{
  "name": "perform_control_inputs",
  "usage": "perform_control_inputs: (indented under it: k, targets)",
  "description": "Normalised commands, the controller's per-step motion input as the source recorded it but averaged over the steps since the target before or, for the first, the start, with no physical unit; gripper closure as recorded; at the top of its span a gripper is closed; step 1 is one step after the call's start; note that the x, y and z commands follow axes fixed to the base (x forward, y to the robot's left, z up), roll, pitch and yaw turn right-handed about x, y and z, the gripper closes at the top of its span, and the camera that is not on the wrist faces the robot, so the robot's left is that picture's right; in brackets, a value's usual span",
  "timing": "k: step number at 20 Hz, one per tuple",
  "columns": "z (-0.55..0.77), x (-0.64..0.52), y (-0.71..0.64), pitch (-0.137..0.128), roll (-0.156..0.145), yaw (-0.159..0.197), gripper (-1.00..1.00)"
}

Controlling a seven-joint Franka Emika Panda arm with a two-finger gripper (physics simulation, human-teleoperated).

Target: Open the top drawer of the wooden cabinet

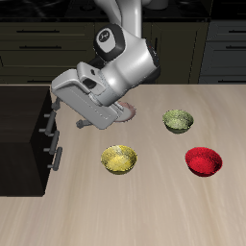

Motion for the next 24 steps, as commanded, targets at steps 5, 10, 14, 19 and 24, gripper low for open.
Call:
perform_control_inputs:
  k: [5,10,14,19,24]
  targets:
    - [-0.18,-0.03,-0.15,0.019,-0.038,0.019,-1.0]
    - [-0.19,-0.07,-0.12,0.055,-0.054,0.023,-1.0]
    - [-0.04,-0.05,-0.12,0.007,-0.046,0.008,-1.0]
    - [-0.09,-0.06,-0.25,0.01,-0.047,0.009,-1.0]
    - [0.05,-0.1,-0.21,-0.009,-0.03,-0.011,-1.0]
